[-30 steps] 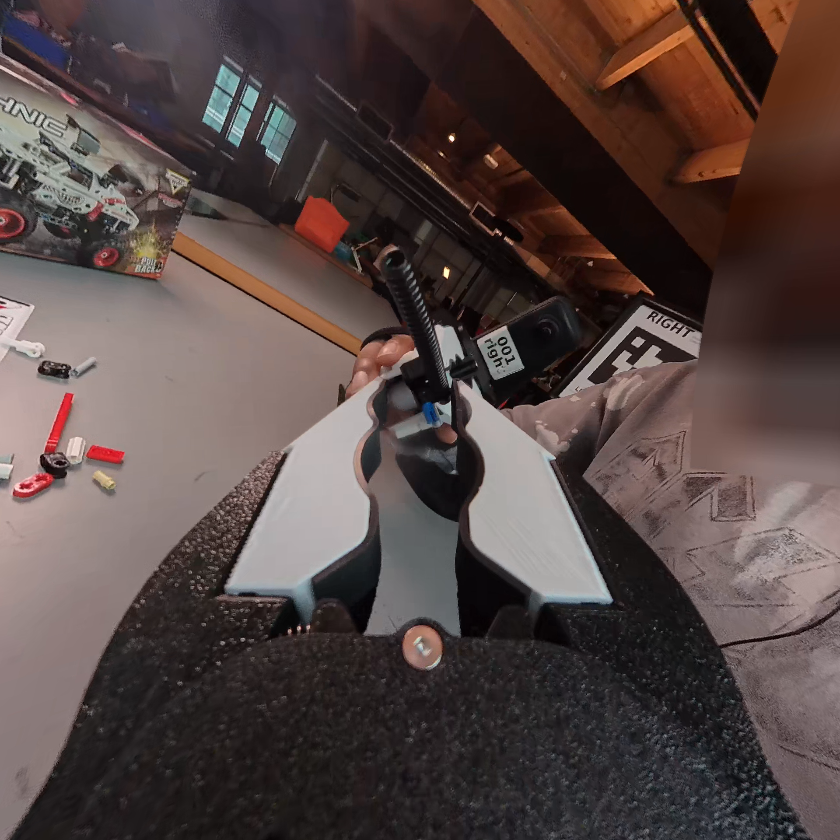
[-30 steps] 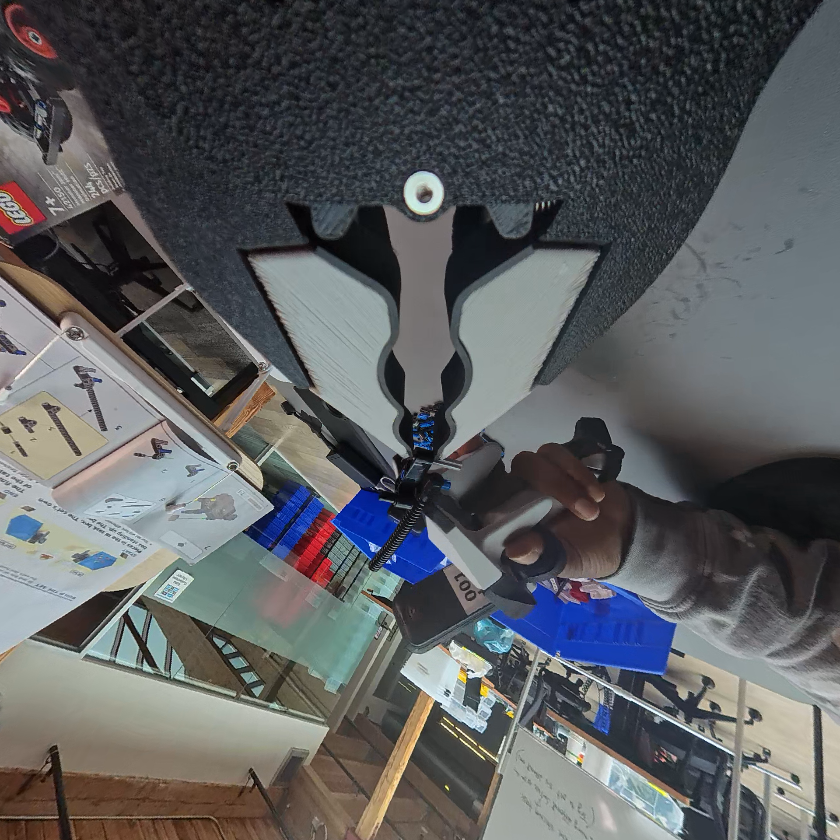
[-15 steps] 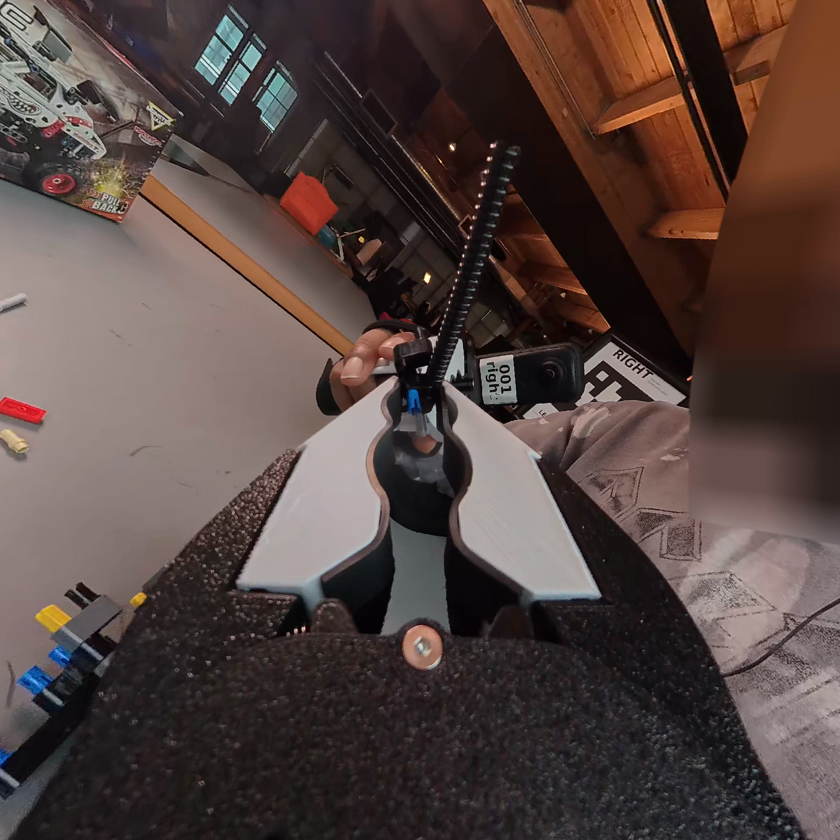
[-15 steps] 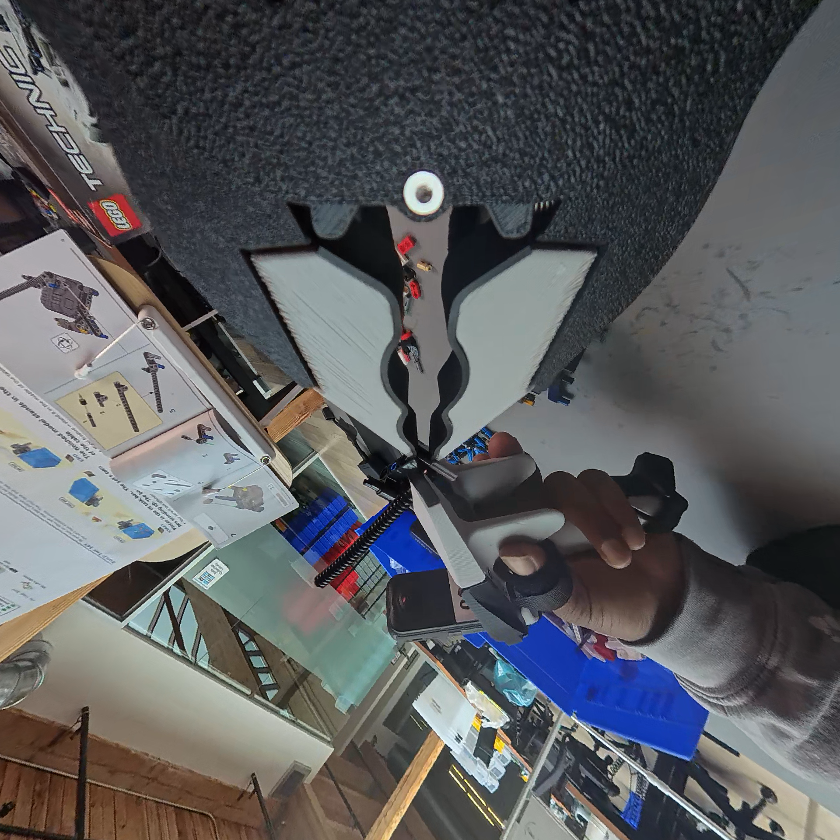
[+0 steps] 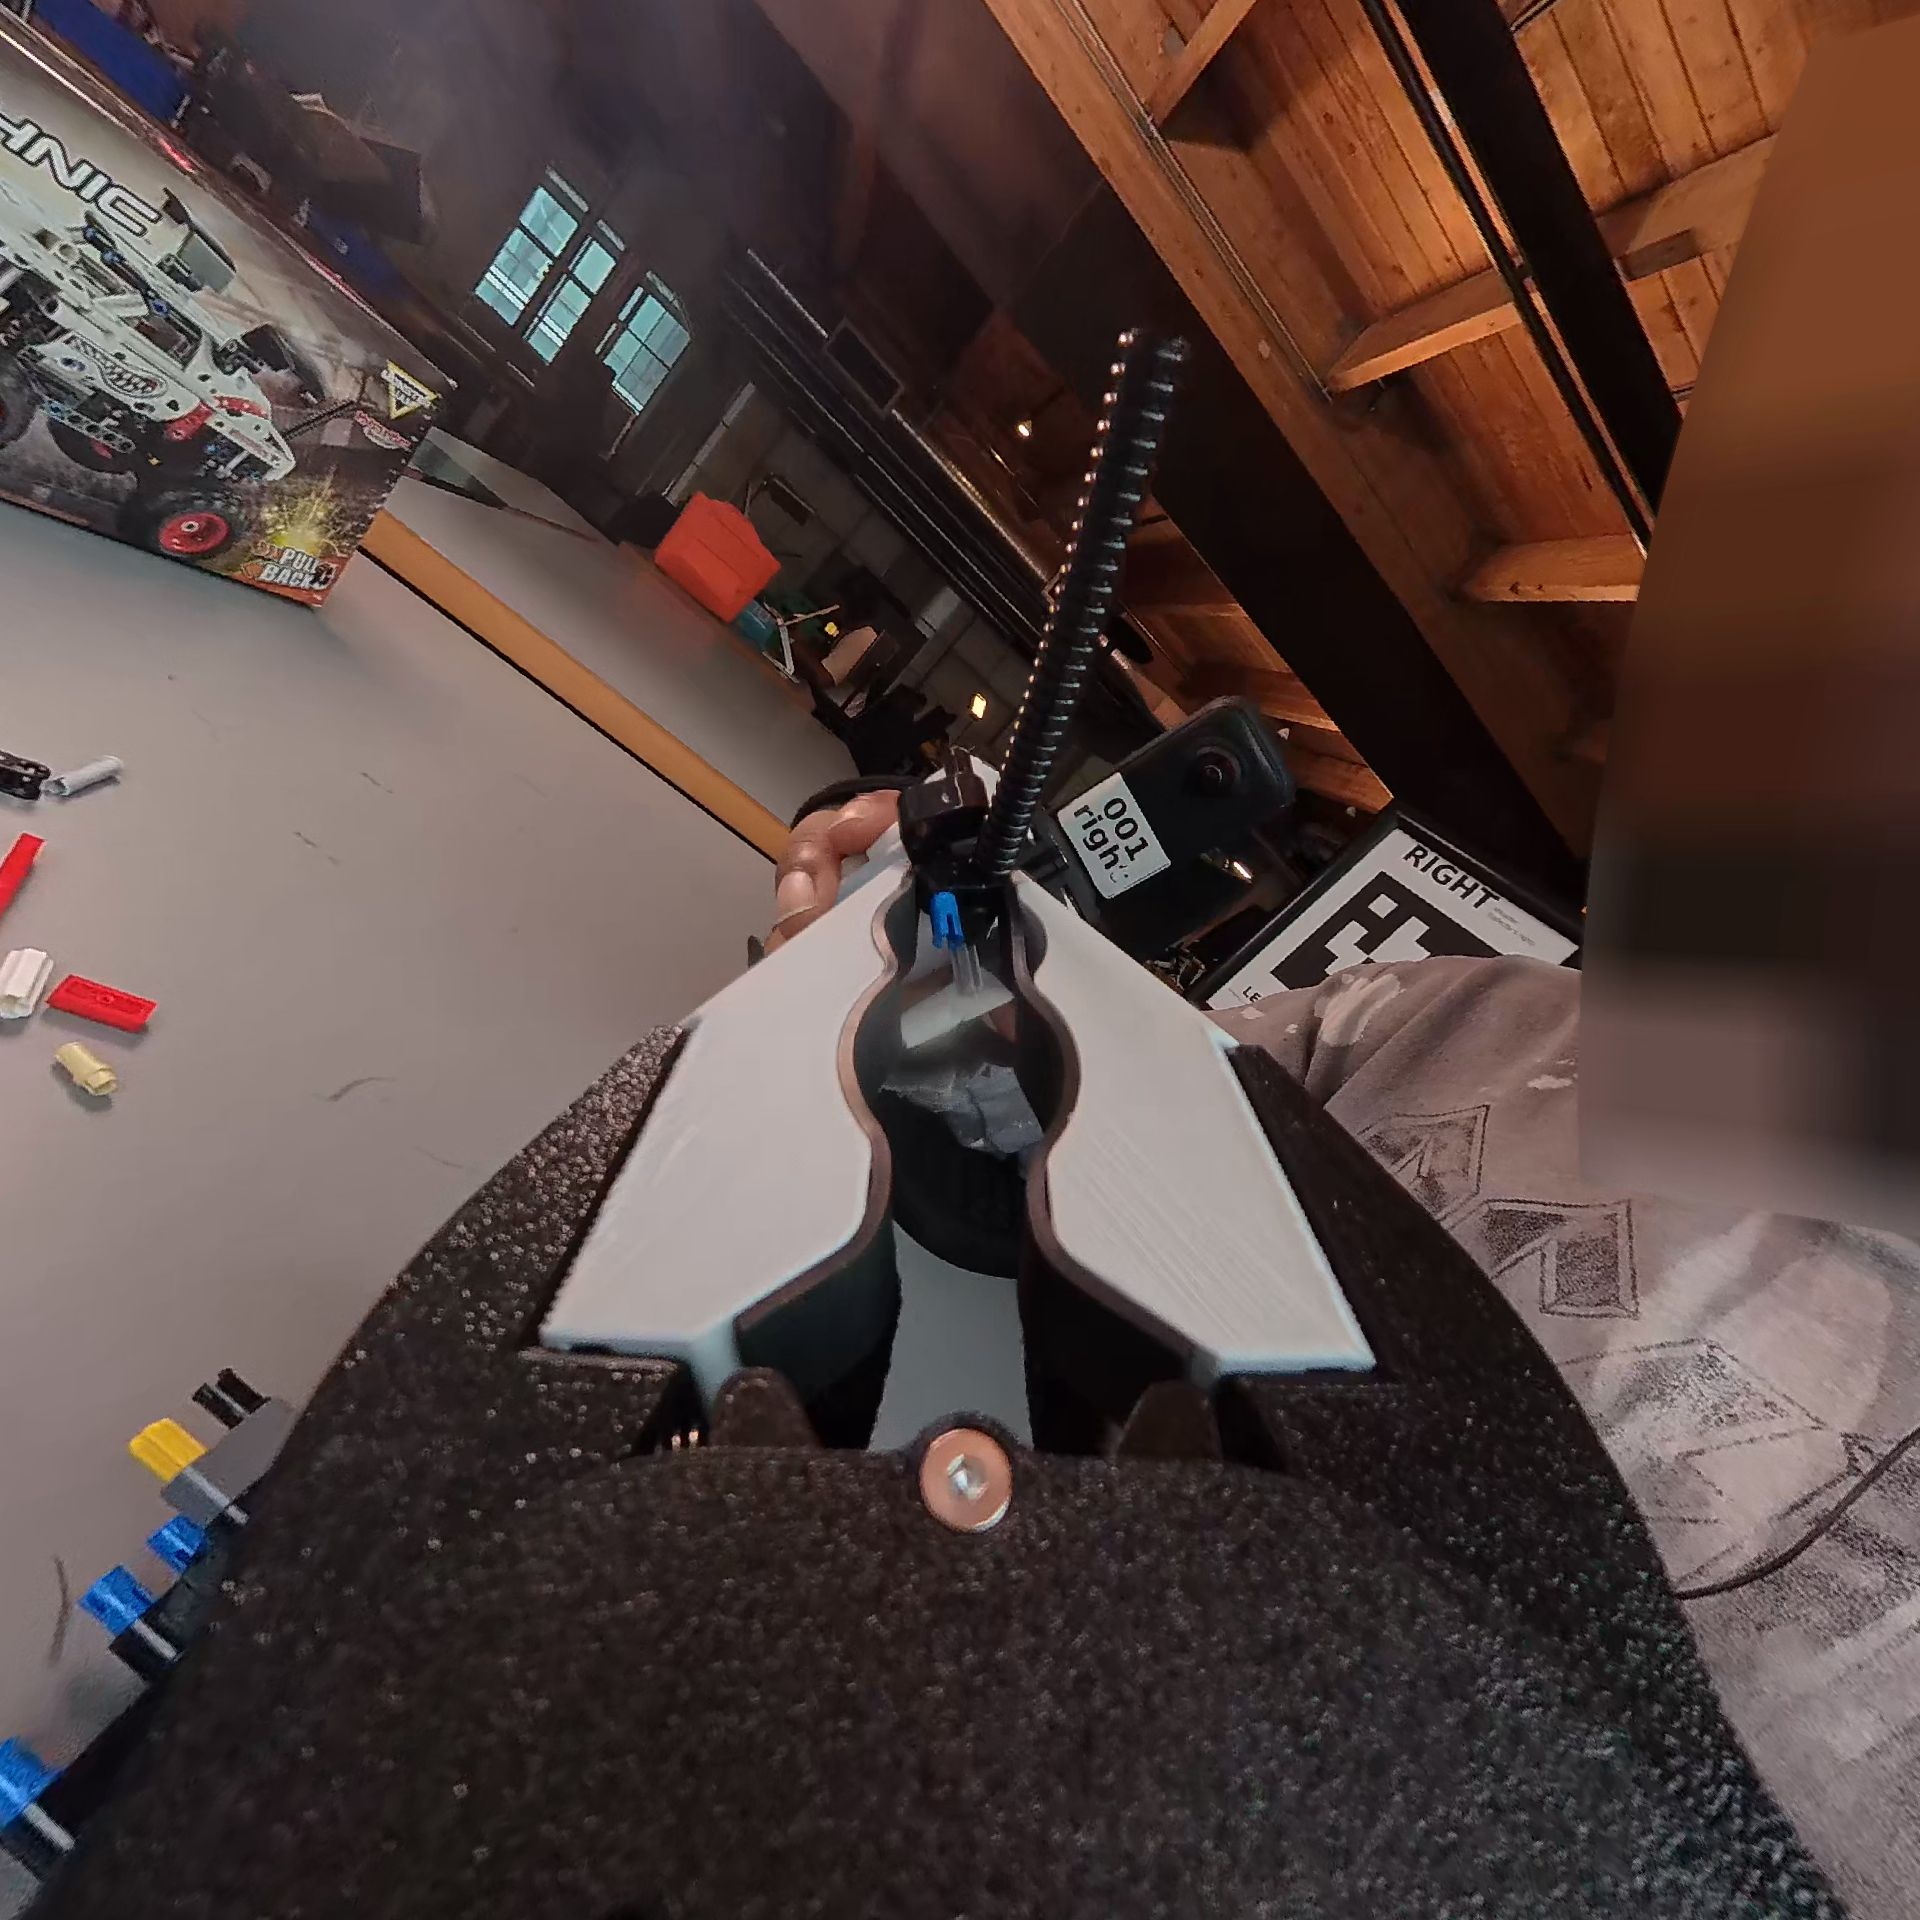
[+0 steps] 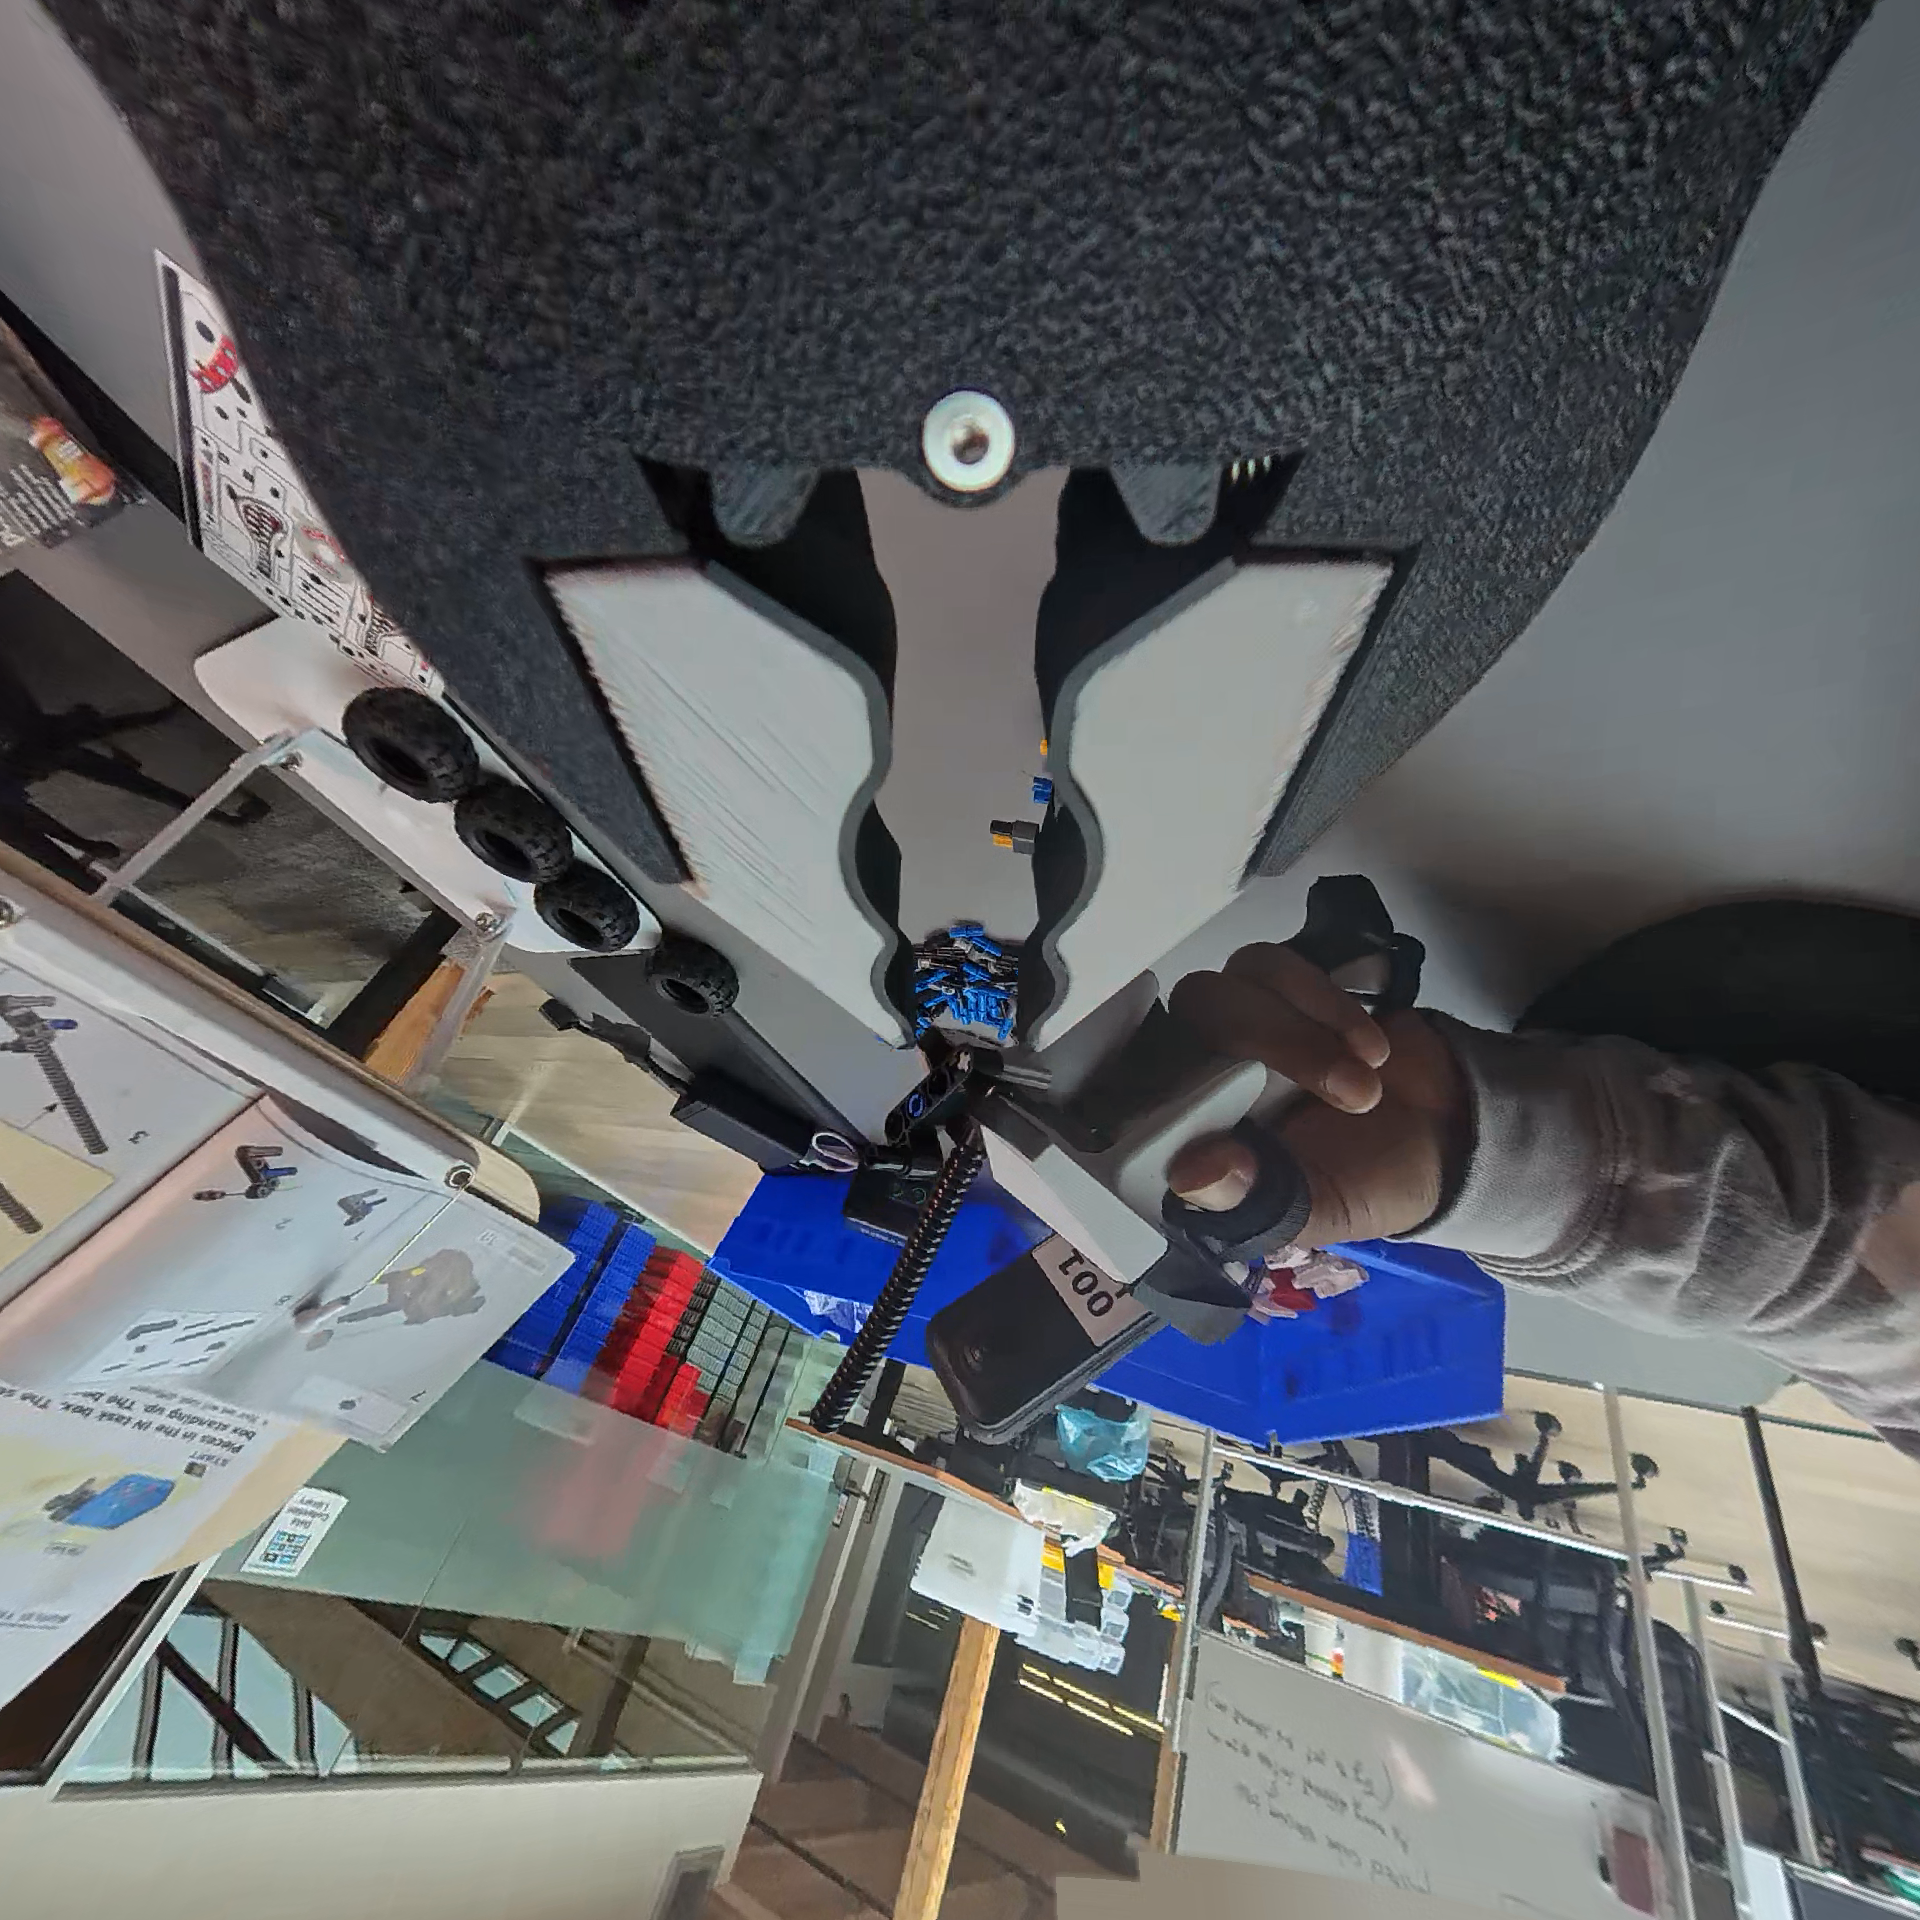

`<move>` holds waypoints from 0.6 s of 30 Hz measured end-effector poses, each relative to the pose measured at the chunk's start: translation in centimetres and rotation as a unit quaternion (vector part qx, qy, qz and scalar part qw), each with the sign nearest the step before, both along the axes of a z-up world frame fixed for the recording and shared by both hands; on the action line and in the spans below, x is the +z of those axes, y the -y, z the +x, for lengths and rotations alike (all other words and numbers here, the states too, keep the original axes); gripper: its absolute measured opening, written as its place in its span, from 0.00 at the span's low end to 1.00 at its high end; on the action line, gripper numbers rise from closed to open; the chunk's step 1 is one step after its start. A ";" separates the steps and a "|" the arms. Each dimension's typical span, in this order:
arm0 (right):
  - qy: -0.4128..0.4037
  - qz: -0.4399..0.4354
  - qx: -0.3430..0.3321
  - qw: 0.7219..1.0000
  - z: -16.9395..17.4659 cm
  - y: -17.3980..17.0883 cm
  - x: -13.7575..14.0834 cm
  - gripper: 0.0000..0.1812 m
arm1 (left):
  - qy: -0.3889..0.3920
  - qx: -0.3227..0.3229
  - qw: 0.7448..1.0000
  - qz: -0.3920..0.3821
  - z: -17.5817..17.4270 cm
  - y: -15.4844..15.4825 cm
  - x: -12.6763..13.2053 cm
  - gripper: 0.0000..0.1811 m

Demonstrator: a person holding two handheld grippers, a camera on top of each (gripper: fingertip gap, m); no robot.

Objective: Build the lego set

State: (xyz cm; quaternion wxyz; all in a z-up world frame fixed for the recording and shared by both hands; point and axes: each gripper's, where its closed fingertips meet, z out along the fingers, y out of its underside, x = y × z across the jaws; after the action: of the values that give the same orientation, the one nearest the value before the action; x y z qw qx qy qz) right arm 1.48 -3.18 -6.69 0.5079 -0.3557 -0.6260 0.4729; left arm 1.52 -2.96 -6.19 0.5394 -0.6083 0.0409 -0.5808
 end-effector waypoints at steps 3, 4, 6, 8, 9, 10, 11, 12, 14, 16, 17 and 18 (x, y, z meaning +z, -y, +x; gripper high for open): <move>-0.013 0.049 -0.023 0.998 -0.1 0.2 0.0 0.11 | 0.014 0.006 1.000 -0.001 -0.1 -0.2 0.2 0.07; -0.014 0.067 -0.034 0.997 -0.2 0.3 -0.1 0.12 | 0.021 0.010 1.000 -0.003 -0.2 -0.3 0.2 0.07; -0.013 0.081 -0.055 0.995 -0.6 0.3 -0.4 0.15 | 0.030 0.023 0.999 -0.007 -0.3 -0.6 0.1 0.07; -0.018 0.081 -0.079 0.993 -0.9 0.0 -0.2 0.16 | 0.035 0.037 0.999 -0.011 -0.3 -0.9 -0.1 0.07; -0.022 0.077 -0.090 0.993 -1.0 -0.1 -0.1 0.16 | 0.041 0.045 0.998 -0.013 -0.3 -1.1 -0.2 0.07; -0.022 0.075 -0.103 0.992 -1.2 -0.4 0.0 0.16 | 0.049 0.051 0.997 -0.015 -0.3 -1.2 -0.2 0.07; -0.022 0.077 -0.111 0.991 -1.3 -0.5 0.0 0.16 | 0.057 0.056 0.997 -0.016 -0.4 -1.3 -0.1 0.07; -0.025 0.080 -0.119 0.989 -1.4 -0.6 0.0 0.16 | 0.063 0.062 0.996 -0.017 -0.5 -1.4 -0.1 0.07; -0.025 0.083 -0.128 0.988 -1.5 -0.6 -0.1 0.14 | 0.070 0.071 0.995 -0.017 -0.7 -1.5 -0.1 0.07; -0.027 0.084 -0.130 0.988 -1.5 -0.5 -0.1 0.11 | 0.077 0.074 0.994 -0.017 -0.8 -1.5 0.0 0.07; -0.028 0.085 -0.131 0.987 -1.5 -0.6 -0.1 0.10 | 0.076 0.074 0.994 -0.017 -0.8 -1.5 -0.1 0.08; -0.026 0.080 -0.127 0.988 -1.5 -0.6 -0.1 0.10 | 0.072 0.076 0.994 -0.019 -0.9 -1.5 -0.2 0.08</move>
State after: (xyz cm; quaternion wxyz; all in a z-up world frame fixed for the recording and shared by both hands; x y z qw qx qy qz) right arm 0.00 -2.60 -6.83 0.6067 -0.3781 -0.5981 0.3621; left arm 0.66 -1.45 -6.36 0.5720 -0.5763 -0.0552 -0.5811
